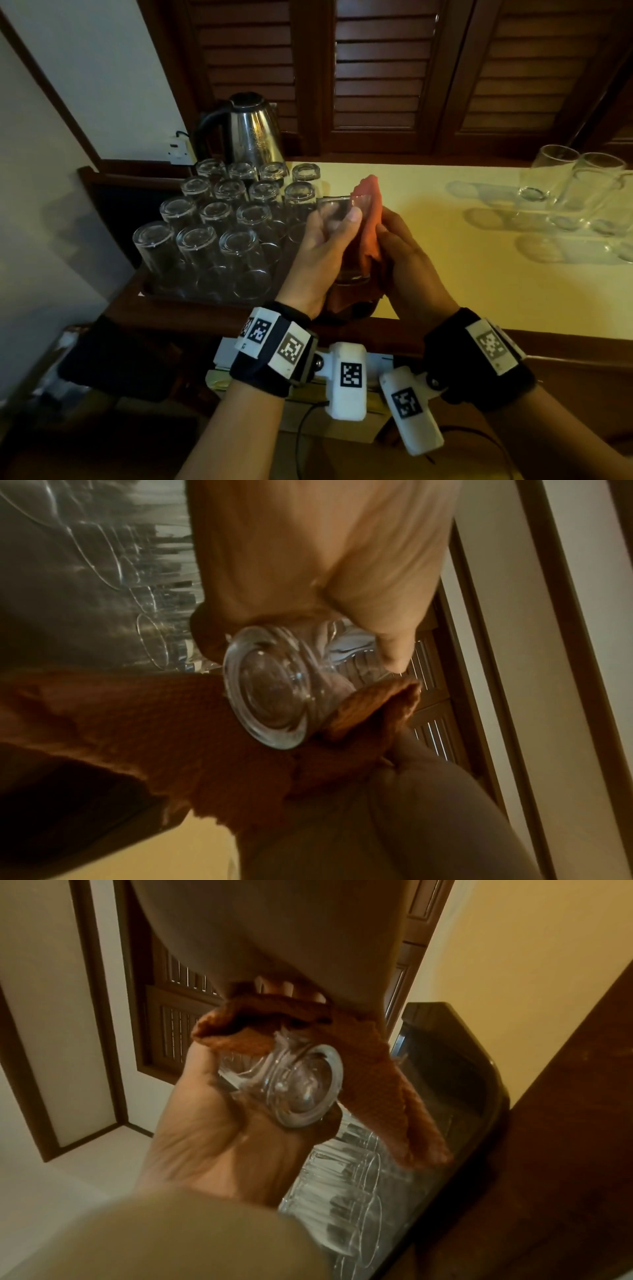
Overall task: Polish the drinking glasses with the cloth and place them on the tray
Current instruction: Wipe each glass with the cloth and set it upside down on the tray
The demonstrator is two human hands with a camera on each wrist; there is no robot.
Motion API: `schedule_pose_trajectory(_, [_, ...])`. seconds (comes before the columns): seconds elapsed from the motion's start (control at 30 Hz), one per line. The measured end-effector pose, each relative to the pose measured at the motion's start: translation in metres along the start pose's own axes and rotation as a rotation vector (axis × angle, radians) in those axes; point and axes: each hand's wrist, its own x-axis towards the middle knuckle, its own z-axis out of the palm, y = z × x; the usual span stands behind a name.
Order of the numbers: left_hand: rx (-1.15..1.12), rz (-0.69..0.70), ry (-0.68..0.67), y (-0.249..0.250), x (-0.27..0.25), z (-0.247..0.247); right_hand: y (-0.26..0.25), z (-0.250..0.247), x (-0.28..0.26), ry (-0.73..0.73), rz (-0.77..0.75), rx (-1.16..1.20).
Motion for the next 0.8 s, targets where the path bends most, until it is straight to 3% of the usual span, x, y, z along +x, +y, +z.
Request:
schedule_pose_trajectory(0.17, [0.090,0.008,-0.102,0.000,0.003,0.004,-0.001,-0.001,-0.004,-0.027,0.018,-0.013])
schedule_pose_trajectory(0.3, [0.005,0.041,-0.150,0.000,0.003,0.007,-0.003,-0.004,-0.004,-0.005,-0.001,0.007])
schedule_pose_trajectory(0.43, [-0.109,-0.038,-0.197,-0.006,0.000,0.006,-0.003,-0.008,-0.004,-0.057,0.041,0.078])
schedule_pose_trajectory(0.57, [-0.077,-0.065,-0.077,-0.009,0.005,0.008,-0.001,-0.018,-0.006,-0.027,-0.073,-0.028])
schedule_pose_trajectory(0.67, [-0.022,-0.047,-0.111,-0.007,0.006,0.015,-0.001,-0.019,-0.007,-0.034,-0.147,-0.117])
schedule_pose_trajectory(0.8, [-0.060,-0.040,-0.103,-0.006,-0.001,0.021,-0.001,-0.022,-0.009,-0.106,-0.071,-0.035])
